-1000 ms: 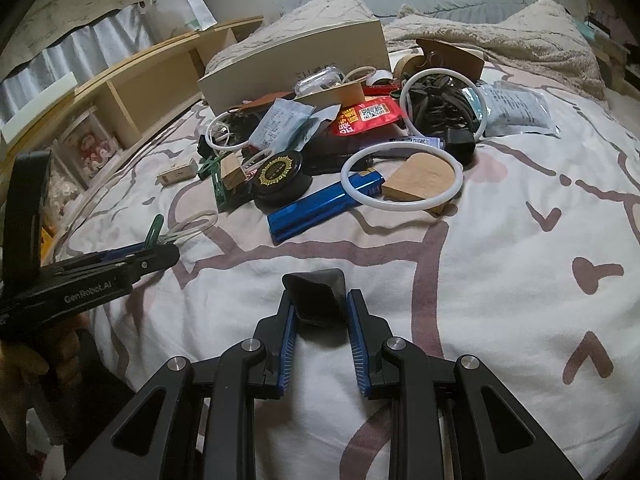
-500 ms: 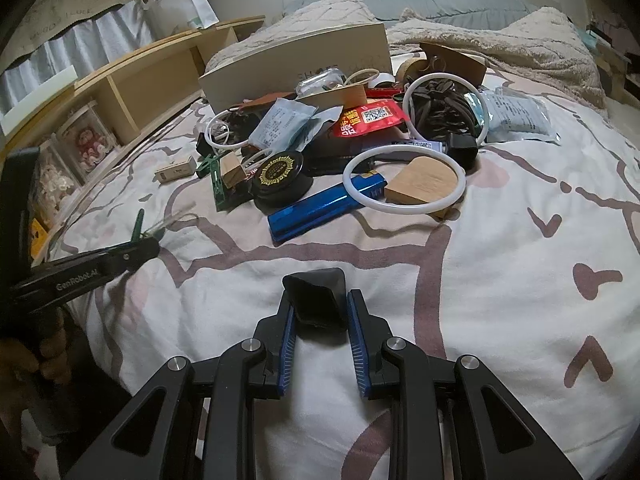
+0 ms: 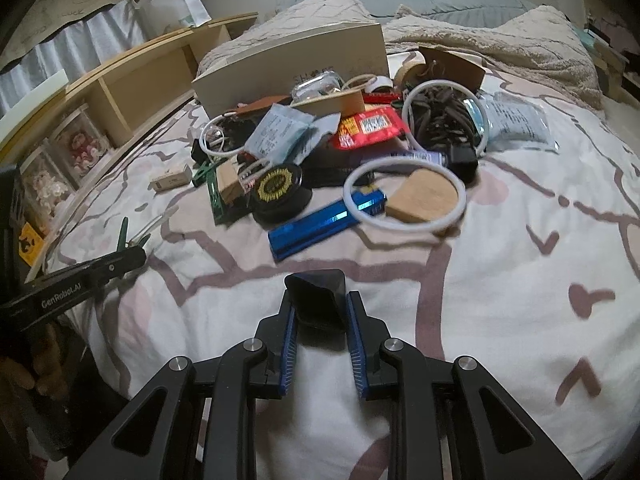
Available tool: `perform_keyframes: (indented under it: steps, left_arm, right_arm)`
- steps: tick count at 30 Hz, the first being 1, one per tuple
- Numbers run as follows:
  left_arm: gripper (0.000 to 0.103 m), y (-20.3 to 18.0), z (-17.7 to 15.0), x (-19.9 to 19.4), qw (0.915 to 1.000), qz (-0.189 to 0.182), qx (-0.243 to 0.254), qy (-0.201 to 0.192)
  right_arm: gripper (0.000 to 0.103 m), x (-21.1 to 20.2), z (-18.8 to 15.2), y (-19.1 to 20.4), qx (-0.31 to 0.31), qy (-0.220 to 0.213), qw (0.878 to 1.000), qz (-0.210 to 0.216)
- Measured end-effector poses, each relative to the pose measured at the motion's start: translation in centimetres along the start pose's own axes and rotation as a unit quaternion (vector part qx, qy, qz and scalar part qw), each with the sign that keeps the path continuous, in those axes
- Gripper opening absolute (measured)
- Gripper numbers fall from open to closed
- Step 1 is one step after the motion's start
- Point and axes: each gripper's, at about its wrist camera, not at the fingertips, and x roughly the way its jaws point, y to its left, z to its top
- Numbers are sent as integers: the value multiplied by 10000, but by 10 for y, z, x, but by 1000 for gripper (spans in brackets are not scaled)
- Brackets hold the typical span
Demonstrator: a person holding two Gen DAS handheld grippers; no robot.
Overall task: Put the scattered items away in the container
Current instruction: 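Lift both held items and carry them over the white shoe box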
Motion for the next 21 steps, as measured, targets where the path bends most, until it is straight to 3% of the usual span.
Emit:
perform_keyframes:
  steps: [8, 21]
  left_arm:
    - [10, 3, 31, -2, 9997, -30, 57, -224]
    - [10, 13, 113, 6, 9969, 140, 325, -707]
  right_arm:
    - [24, -6, 43, -7, 14, -191, 9998, 60]
    - [24, 7, 115, -11, -83, -419, 9987, 285]
